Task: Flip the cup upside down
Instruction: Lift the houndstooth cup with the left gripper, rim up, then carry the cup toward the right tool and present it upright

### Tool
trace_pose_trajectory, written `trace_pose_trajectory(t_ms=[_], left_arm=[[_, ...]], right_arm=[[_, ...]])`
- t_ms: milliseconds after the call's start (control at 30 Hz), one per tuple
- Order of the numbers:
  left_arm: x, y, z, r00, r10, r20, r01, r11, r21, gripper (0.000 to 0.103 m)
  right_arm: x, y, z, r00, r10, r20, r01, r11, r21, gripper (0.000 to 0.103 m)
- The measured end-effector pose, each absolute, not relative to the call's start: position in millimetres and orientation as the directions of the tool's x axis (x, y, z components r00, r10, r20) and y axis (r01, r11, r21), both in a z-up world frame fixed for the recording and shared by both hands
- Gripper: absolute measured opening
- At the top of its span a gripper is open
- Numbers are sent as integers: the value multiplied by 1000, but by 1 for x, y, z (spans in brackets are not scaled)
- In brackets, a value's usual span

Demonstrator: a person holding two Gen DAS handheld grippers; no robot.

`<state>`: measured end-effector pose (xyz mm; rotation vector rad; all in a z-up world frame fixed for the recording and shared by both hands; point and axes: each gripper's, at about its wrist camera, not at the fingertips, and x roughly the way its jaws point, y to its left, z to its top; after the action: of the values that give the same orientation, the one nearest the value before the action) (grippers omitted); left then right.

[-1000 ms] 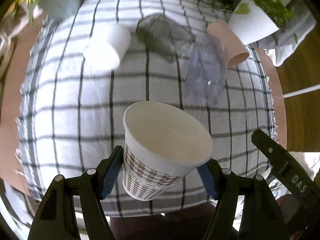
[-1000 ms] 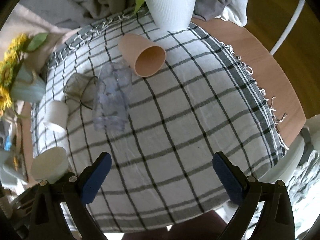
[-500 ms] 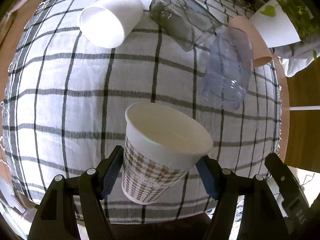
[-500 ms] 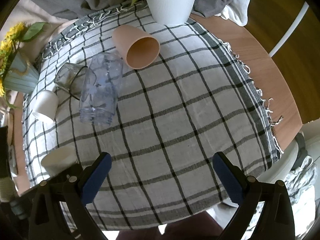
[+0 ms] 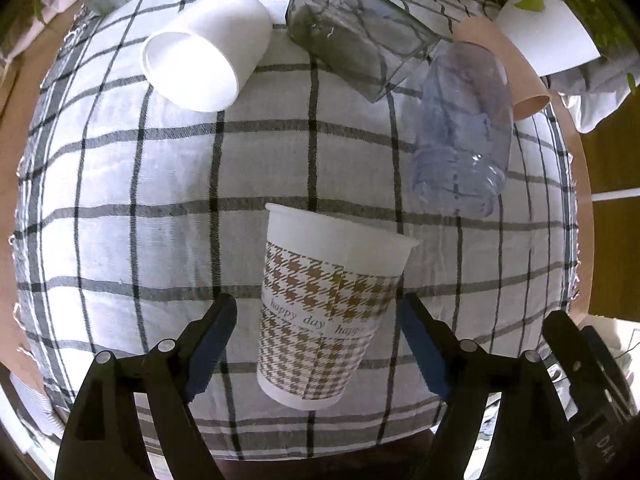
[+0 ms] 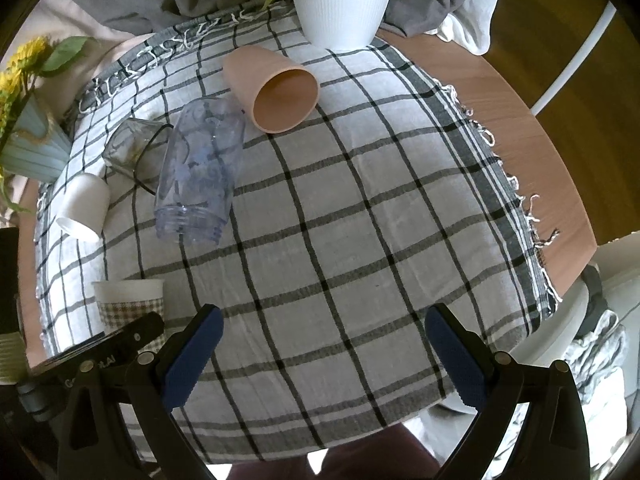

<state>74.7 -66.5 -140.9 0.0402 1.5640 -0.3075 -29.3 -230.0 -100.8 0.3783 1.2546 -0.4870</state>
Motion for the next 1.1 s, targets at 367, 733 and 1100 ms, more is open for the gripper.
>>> trace_pose_trajectory(t_ms=[367, 733, 1100], left_arm=[[39, -53, -95, 140, -141, -980, 259, 960, -101, 91], [21, 17, -73, 334, -15, -943, 176, 983, 46, 95], [23, 74, -107, 265, 20, -964, 111, 993, 51, 97]], right_arm=[[-45, -220, -79, 298, -120, -947, 519, 853, 55, 102], [-47, -167, -77, 360, -76, -930, 408, 909, 84, 101], [-24, -98, -105, 329, 24, -944, 262, 958, 116, 94]])
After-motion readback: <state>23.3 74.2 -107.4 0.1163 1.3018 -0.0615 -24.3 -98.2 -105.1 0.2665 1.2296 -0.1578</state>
